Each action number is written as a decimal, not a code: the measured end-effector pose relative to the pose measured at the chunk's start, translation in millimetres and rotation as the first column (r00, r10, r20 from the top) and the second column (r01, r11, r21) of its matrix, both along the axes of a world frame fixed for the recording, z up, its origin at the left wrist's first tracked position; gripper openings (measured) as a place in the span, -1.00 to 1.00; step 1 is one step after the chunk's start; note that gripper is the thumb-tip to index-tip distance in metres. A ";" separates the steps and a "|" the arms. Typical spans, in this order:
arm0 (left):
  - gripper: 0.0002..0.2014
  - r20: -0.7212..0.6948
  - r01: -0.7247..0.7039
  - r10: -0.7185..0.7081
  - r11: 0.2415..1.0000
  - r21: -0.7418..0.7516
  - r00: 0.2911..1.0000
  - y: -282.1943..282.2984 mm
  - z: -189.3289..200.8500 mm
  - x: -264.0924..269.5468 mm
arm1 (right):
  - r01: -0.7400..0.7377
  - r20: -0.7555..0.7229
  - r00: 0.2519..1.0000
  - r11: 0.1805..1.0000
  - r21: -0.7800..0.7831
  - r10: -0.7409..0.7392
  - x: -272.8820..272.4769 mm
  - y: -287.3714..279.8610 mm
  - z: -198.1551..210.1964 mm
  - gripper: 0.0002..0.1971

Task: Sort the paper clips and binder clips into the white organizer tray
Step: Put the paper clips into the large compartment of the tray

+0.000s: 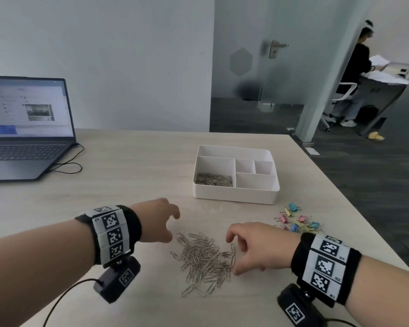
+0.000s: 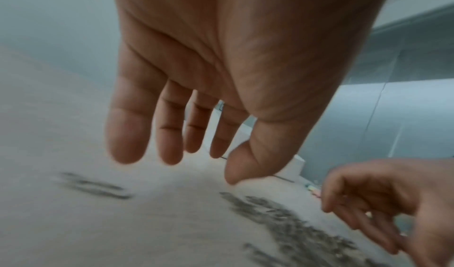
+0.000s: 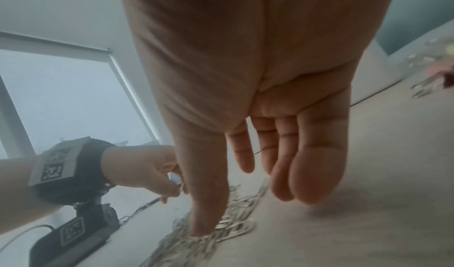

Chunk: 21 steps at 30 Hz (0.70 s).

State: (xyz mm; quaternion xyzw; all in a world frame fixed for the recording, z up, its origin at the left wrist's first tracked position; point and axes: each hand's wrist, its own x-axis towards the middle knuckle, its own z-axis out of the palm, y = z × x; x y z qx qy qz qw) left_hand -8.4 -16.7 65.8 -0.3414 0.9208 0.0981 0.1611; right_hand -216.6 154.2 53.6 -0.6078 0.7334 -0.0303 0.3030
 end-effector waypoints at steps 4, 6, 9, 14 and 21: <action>-0.09 0.100 -0.017 0.010 0.997 0.073 0.995 3.1 -6.5 5.1 | -0.097 -0.150 0.983 0.994 0.046 0.103 5.9 0.4 -0.6 -0.02; 0.05 0.094 0.012 -0.023 0.993 0.117 0.995 14.6 -9.7 0.2 | -0.105 -0.175 0.979 0.994 0.029 0.108 12.5 -3.0 -5.3 0.06; 0.16 0.058 0.069 -0.077 0.990 0.126 0.995 32.8 -16.8 -7.9 | -0.105 -0.189 0.976 0.994 0.015 0.106 23.2 -7.6 -9.1 0.06; 0.22 0.041 0.142 -0.145 0.986 0.085 0.989 46.2 -28.9 -13.8 | -0.109 -0.177 0.978 0.994 0.001 0.108 32.4 -12.5 -12.6 -0.02; -0.26 -0.047 0.091 -0.087 0.990 0.110 0.995 35.1 -29.5 -30.2 | -0.063 -0.101 0.993 0.994 -0.093 0.054 32.6 -28.1 -21.0 -0.24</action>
